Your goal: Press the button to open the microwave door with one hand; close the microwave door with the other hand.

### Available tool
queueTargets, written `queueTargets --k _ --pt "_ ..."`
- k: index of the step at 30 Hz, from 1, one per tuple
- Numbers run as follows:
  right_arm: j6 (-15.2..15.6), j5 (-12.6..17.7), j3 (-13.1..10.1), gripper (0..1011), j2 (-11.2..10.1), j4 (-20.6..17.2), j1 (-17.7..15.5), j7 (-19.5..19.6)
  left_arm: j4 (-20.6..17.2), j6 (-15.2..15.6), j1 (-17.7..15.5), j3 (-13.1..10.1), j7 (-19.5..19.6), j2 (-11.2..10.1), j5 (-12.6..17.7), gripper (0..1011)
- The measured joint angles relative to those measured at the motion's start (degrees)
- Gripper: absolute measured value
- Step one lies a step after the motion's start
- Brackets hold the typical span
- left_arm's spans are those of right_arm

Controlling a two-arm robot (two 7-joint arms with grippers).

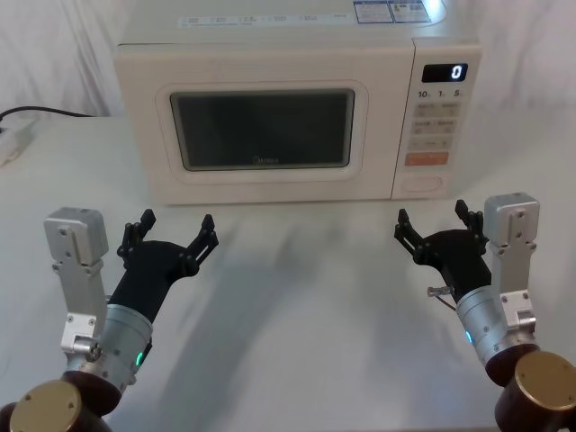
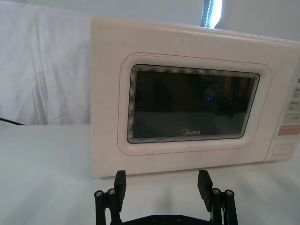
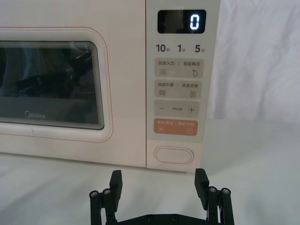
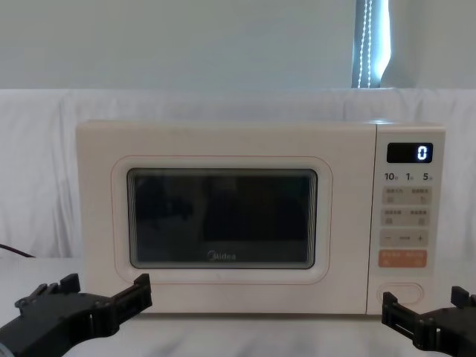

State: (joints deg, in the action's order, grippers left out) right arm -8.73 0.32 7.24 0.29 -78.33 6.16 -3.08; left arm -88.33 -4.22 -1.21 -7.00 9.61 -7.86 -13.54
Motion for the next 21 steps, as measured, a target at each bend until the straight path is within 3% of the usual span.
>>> queueTargets --k 21 --pt "0.0 0.0 0.0 1002 0.0 0.0 0.0 0.0 0.0 0.0 0.0 0.0 0.0 0.0 0.0 1001"
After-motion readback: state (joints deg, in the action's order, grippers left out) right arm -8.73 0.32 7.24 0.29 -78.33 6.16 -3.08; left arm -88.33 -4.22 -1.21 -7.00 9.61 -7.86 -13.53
